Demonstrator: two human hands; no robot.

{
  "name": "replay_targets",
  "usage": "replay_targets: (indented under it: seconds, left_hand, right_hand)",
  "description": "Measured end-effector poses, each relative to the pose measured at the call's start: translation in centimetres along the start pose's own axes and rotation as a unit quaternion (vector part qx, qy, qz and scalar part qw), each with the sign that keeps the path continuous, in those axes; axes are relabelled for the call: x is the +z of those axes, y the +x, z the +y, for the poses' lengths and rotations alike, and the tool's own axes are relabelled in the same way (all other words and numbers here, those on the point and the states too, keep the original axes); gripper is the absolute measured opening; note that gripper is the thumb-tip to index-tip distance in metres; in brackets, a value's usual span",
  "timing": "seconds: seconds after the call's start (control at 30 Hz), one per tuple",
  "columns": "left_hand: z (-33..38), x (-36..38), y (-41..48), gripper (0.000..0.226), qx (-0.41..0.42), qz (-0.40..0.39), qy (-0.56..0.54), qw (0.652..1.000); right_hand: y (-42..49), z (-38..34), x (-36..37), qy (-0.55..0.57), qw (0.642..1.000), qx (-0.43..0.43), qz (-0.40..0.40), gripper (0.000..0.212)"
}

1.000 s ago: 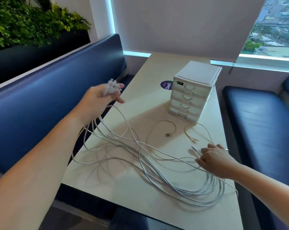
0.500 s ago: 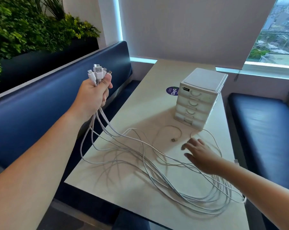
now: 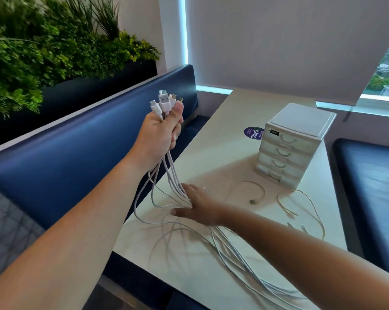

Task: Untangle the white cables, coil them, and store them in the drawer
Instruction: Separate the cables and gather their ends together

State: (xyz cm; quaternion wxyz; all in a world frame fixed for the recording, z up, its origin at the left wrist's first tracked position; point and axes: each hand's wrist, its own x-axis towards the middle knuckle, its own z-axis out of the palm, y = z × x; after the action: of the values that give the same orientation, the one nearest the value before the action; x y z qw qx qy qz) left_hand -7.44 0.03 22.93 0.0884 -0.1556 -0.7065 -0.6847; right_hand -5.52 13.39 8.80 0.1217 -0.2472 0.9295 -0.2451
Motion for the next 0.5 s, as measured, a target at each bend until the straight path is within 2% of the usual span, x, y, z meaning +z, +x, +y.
replay_targets:
  seconds: [0.1,0.13,0.2,0.3,0.37,0.5]
  left_hand:
    - [0.4,-1.3,0.6,0.037,0.013,0.042,0.001,0.999]
    - [0.4,-1.7,0.8,0.037,0.014,0.057,-0.003,0.998]
    - [0.1,-2.4,1.1,0.037,0.013,0.077,-0.007,0.997]
    - [-0.9,-2.1,1.2,0.037,0.003,0.078,0.012,0.997]
    - [-1.8,-1.6,1.2,0.037,-0.004,0.069,0.027,0.997]
    - [-3.1,-0.2,1.4,0.037,-0.012,0.041,0.057,0.997]
  right_hand:
    - [0.2,1.2,1.1,0.008,1.000,0.014,0.011,0.035]
    - [-0.2,1.8,1.4,0.010,0.999,0.024,0.026,0.027]
    - [-1.4,2.9,1.8,0.054,0.997,0.046,0.034,0.028]
    - [-3.0,4.3,2.6,0.253,0.963,0.071,-0.062,0.023]
    - [-4.3,4.6,2.3,0.275,0.954,0.067,-0.095,0.016]
    - [-6.0,6.2,0.9,0.176,0.982,0.056,-0.038,0.056]
